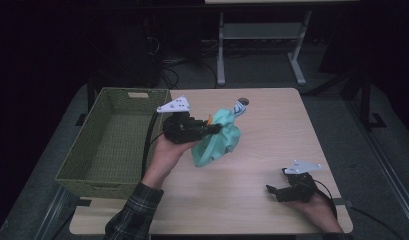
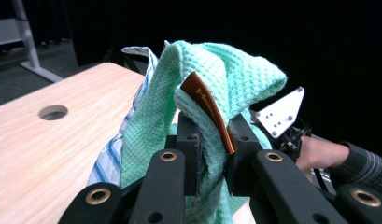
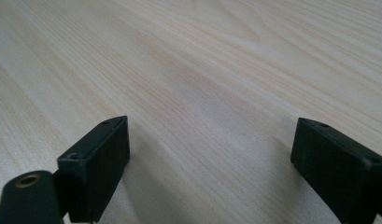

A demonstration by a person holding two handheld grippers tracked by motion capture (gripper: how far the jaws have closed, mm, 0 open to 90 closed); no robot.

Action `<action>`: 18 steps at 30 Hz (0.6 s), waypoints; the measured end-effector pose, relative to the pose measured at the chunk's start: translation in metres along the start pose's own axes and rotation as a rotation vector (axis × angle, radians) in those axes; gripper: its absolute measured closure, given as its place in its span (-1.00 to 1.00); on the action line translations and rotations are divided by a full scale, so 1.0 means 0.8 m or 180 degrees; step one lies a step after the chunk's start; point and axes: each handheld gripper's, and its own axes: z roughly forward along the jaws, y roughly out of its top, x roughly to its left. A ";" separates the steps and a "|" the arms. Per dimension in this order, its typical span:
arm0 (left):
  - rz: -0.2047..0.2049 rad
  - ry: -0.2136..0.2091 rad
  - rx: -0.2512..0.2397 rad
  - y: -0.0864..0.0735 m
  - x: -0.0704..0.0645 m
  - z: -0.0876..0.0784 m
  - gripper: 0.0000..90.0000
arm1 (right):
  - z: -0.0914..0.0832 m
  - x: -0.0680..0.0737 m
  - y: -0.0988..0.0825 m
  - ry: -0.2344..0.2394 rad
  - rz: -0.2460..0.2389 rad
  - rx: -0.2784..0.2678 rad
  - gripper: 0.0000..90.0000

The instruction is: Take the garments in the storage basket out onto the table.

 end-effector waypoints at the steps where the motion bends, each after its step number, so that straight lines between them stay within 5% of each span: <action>1: 0.0008 -0.0014 0.0020 -0.003 -0.001 0.004 0.74 | 0.000 0.000 0.000 0.0002 0.0001 -0.0005 -0.75; 18: 0.0093 -0.0142 0.0229 -0.051 -0.016 0.068 0.74 | 0.000 0.000 0.000 0.0002 -0.0018 -0.0010 -0.75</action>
